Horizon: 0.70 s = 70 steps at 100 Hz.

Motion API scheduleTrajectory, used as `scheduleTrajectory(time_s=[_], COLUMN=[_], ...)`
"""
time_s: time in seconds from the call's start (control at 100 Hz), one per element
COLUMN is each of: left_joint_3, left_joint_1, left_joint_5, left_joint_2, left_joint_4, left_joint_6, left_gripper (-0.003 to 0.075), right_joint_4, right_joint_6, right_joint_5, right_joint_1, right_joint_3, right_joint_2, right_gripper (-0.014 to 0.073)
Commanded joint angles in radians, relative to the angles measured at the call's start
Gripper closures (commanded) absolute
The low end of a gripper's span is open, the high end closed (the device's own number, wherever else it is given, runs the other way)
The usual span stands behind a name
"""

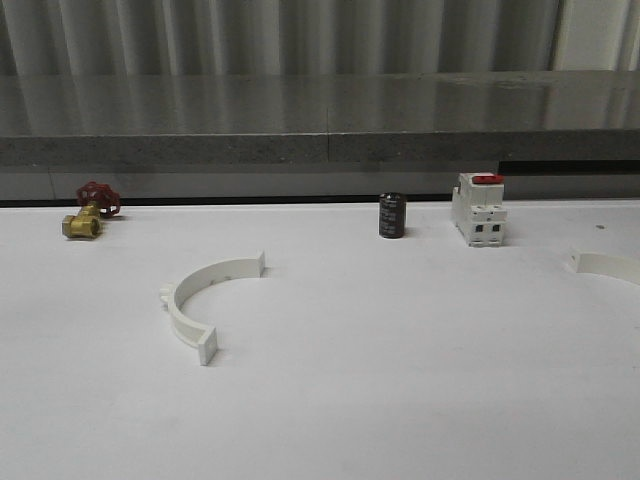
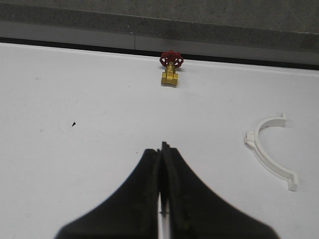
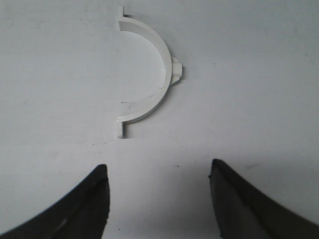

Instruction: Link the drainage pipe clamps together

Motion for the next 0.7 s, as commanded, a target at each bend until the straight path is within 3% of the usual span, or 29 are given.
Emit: scheduleTrajectory(time_s=[0.0,0.2,0.69], left_joint_3=[-0.024,-0.024,-0.024], left_joint_1=[0.001,0.001,0.001], left_joint_5=[-0.086,-0.086,-0.086], left_joint_2=[0.008,0.008,0.008], left_joint_4=[-0.005,-0.005,-0.005], left_joint_6=[0.000,0.000,0.000], left_gripper=[0.0741,0.0741,0.0741], right_joint_4=[-0.015,0.062,0.111], right_joint_6=[0.015,0.022,0.022], right_joint_5=[-0.057,-0.046,0.085], right_joint_1=[-0.041,-0.117,-0.119], right_joint_3=[-0.068,-0.189,-0.450], right_joint_2=[0.078,0.300,0.699], right_gripper=[0.0106,0.0106,0.0106])
